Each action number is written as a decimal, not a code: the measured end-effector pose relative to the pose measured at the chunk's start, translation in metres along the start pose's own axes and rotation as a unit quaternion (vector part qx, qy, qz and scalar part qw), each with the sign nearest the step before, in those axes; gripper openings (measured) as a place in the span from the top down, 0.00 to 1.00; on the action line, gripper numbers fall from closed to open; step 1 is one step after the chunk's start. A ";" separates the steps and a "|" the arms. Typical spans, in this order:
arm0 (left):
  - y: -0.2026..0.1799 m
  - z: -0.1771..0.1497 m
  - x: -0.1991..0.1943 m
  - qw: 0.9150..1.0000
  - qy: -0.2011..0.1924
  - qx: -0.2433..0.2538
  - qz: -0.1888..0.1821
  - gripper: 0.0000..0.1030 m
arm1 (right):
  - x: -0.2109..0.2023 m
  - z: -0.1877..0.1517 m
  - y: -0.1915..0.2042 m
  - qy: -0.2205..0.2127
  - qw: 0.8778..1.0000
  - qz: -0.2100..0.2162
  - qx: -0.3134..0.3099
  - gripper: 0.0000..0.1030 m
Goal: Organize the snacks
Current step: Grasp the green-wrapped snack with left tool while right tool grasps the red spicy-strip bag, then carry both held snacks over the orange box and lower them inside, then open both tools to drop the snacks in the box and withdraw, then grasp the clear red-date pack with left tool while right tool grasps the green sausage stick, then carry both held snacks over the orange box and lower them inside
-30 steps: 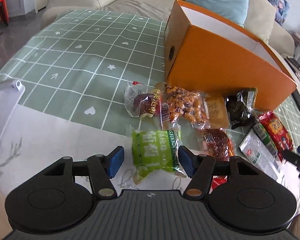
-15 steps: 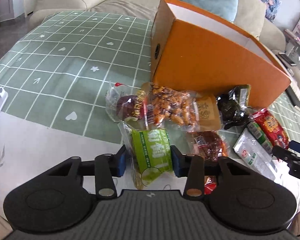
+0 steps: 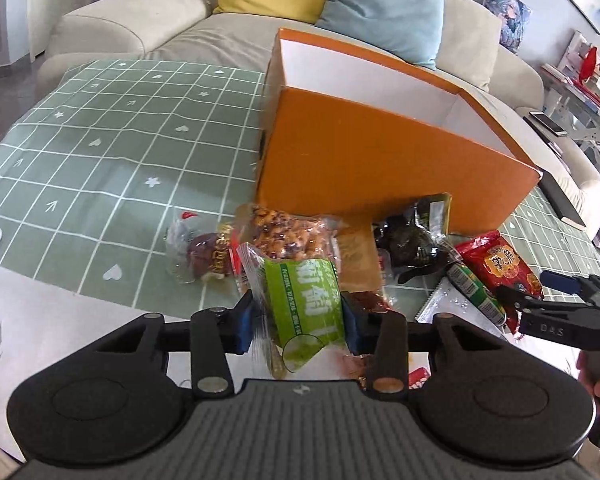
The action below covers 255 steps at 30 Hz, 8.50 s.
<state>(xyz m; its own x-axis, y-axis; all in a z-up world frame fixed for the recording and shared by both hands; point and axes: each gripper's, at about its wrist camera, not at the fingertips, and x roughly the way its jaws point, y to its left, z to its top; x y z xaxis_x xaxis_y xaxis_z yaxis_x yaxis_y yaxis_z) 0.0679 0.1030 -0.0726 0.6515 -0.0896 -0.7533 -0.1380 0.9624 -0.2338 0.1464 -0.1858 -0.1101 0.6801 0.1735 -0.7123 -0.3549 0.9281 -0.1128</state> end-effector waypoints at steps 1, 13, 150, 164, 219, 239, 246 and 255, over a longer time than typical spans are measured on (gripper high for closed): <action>-0.001 0.001 0.001 1.000 0.001 -0.001 -0.002 0.54 | 0.002 0.001 -0.001 0.002 1.000 0.003 0.003 0.21; -0.008 -0.001 0.008 1.000 0.011 0.009 -0.011 0.54 | 0.027 0.005 -0.013 0.034 0.997 0.026 0.066 0.28; -0.051 0.037 -0.064 0.991 -0.075 0.091 0.067 0.22 | -0.093 0.062 0.017 -0.109 0.990 0.060 0.071 0.12; -0.027 -0.031 -0.041 0.996 -0.027 0.059 0.063 0.24 | -0.076 -0.017 0.037 -0.059 0.992 0.057 0.093 0.13; 0.041 0.019 0.053 0.994 -0.029 0.017 0.106 0.53 | 0.033 0.021 0.038 0.015 0.995 0.076 0.055 0.71; 0.007 0.003 0.023 0.993 -0.013 0.058 0.100 0.54 | 0.019 0.041 0.029 0.066 0.994 0.082 0.032 0.81; -0.023 0.005 -0.003 0.992 -0.020 0.090 0.086 0.54 | -0.012 0.041 0.017 0.048 0.994 0.087 0.042 0.81; -0.055 0.032 -0.038 0.990 -0.033 0.116 0.069 0.54 | -0.061 0.061 0.006 -0.003 0.993 0.109 0.055 0.81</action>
<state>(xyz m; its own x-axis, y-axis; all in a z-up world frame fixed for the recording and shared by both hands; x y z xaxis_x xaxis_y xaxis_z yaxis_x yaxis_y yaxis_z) 0.0747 0.0613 -0.0118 0.6867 0.0571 -0.7247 -0.0591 0.9980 0.0226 0.1423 -0.1704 -0.0249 0.5990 0.3758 -0.7071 -0.4227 0.8984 0.1194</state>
